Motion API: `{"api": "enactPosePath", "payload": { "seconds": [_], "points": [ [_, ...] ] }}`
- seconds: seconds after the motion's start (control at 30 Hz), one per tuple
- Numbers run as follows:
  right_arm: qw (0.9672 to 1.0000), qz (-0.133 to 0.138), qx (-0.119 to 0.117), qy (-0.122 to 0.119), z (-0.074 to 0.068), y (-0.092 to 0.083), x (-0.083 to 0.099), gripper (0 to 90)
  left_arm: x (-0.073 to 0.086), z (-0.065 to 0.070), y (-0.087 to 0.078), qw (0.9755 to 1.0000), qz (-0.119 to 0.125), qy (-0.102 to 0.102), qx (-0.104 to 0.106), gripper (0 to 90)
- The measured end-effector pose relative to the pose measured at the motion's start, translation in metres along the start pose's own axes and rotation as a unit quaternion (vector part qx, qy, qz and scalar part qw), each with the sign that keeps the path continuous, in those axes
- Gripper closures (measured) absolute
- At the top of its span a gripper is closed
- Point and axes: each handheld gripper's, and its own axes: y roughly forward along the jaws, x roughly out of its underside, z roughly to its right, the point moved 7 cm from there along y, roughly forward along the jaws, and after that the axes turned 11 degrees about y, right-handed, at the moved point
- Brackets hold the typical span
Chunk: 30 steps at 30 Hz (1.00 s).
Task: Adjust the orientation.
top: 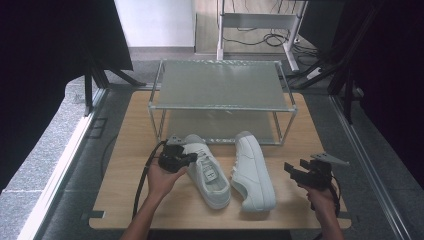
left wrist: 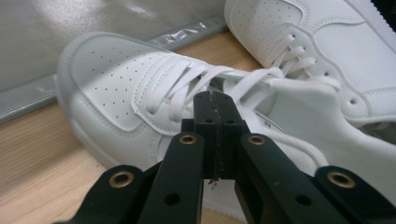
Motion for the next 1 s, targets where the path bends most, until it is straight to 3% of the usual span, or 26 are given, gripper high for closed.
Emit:
{"api": "enactPosePath", "payload": {
  "seconds": [0.1,0.13,0.17,0.23,0.27,0.3,0.4,0.5,0.6,0.63,0.67,0.7,1.0],
  "points": [
    [1.0000,0.003,0.001,0.002,0.002,-0.001,-0.001,31.2,-0.003,-0.001,-0.005,0.9999,0.011,-0.007,0.005,90.0],
    [1.0000,0.005,0.003,0.006,0.004,-0.002,-0.002,31.2,-0.006,0.002,-0.014,0.9994,0.030,-0.012,0.010,90.0],
    [1.0000,0.005,0.003,0.006,0.004,-0.002,-0.002,31.2,-0.006,0.002,-0.014,0.9994,0.030,-0.012,0.010,90.0],
    [0.9999,0.004,0.004,0.010,0.006,-0.002,-0.002,31.3,-0.007,0.009,-0.020,0.9988,0.044,-0.011,0.018,90.0],
    [0.9999,0.004,0.005,0.010,0.006,-0.001,-0.001,31.3,-0.008,0.020,-0.023,0.9981,0.054,-0.007,0.030,90.0],
    [0.9999,0.004,0.005,0.010,0.006,-0.001,-0.001,31.3,-0.008,0.020,-0.023,0.9981,0.054,-0.007,0.030,90.0],
    [1.0000,0.001,0.003,0.003,0.001,0.000,0.000,31.3,-0.008,0.046,-0.020,0.9976,0.046,0.017,0.049,90.0],
    [1.0000,0.001,0.002,-0.002,-0.001,0.001,0.000,31.3,-0.007,0.057,-0.014,0.9973,0.038,0.026,0.058,90.0],
    [1.0000,-0.004,0.003,-0.005,-0.002,0.003,0.002,31.3,0.005,0.075,0.008,0.9968,-0.003,0.047,0.064,90.0],
    [1.0000,-0.005,0.003,-0.006,-0.002,0.004,0.003,31.2,0.005,0.075,0.008,0.9968,-0.003,0.047,0.064,90.0],
    [0.9999,-0.008,0.003,-0.008,-0.002,0.004,0.004,31.2,0.012,0.077,0.018,0.9962,-0.025,0.060,0.058,90.0],
    [0.9999,-0.008,0.003,-0.008,-0.002,0.004,0.004,31.2,0.016,0.076,0.021,0.9962,-0.032,0.062,0.052,90.0],
    [0.9999,-0.007,0.006,-0.005,0.000,0.004,0.004,31.3,0.022,0.069,0.012,0.9963,-0.031,0.052,0.061,90.0]
  ]
}}
